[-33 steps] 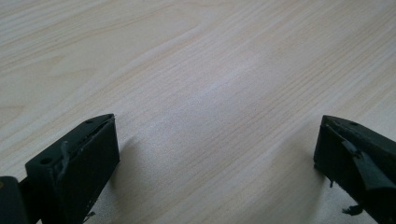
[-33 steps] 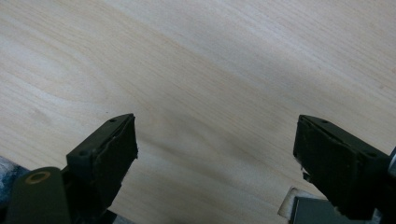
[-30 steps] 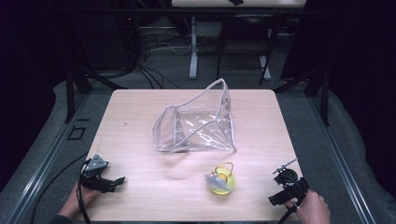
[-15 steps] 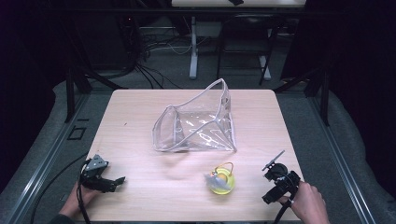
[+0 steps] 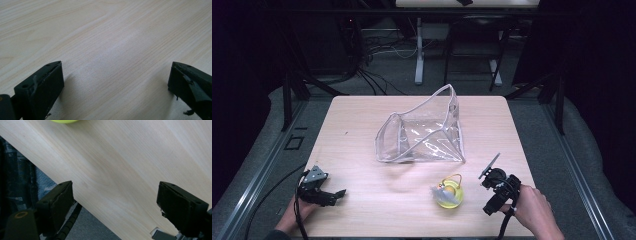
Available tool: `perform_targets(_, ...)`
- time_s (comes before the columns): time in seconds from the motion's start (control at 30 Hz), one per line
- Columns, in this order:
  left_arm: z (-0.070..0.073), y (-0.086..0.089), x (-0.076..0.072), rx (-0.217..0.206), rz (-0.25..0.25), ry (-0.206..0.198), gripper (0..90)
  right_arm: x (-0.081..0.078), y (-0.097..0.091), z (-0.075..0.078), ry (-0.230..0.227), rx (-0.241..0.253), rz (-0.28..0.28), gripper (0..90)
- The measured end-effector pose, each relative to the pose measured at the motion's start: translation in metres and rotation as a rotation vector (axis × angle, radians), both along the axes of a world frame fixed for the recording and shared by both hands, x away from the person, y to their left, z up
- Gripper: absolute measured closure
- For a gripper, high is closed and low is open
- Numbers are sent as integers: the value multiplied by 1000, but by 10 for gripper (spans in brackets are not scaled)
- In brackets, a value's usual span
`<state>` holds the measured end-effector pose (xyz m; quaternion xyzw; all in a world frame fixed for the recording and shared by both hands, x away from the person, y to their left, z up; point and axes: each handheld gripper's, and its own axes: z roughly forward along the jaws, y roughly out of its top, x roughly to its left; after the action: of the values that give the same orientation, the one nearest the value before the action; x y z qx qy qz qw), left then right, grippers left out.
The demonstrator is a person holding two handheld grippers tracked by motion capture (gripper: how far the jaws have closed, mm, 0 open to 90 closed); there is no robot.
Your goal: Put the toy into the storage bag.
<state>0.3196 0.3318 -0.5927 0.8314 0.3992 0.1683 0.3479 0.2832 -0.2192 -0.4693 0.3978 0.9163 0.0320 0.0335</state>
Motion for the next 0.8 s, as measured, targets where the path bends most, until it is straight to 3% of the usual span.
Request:
perform_targets(0.2, 0, 0, 0, 0, 0, 0, 2, 5, 15, 10, -3, -16, 42, 121)
perform_targets(0.23, 0, 0, 0, 1, 0, 1, 2, 9, 20, 17, 48, -14, 66, 122)
perform_targets(0.27, 0, 0, 0, 0, 0, 0, 2, 10, 21, 18, 63, 15, 65, 122)
perform_targets(0.33, 0, 0, 0, 0, 0, 0, 2, 10, 25, 17, 15, 72, 75, 123)
perform_targets(0.4, 0, 0, 0, 0, 0, 0, 2, 11, 29, 19, -31, 78, 85, 123)
perform_targets(0.6, 0, 0, 0, 0, 0, 0, 2, 14, 39, 28, -90, 111, 101, 124)
perform_targets(0.67, 0, 0, 0, 0, 0, 0, 2, 15, 41, 25, -129, 192, 111, 124)
perform_targets(0.77, 0, 0, 0, 0, -1, 0, 2, 16, 48, 36, -109, 104, 122, 125)
perform_targets(0.8, 0, 0, 0, 0, -1, 0, 2, 17, 50, 38, -109, 107, 127, 124)
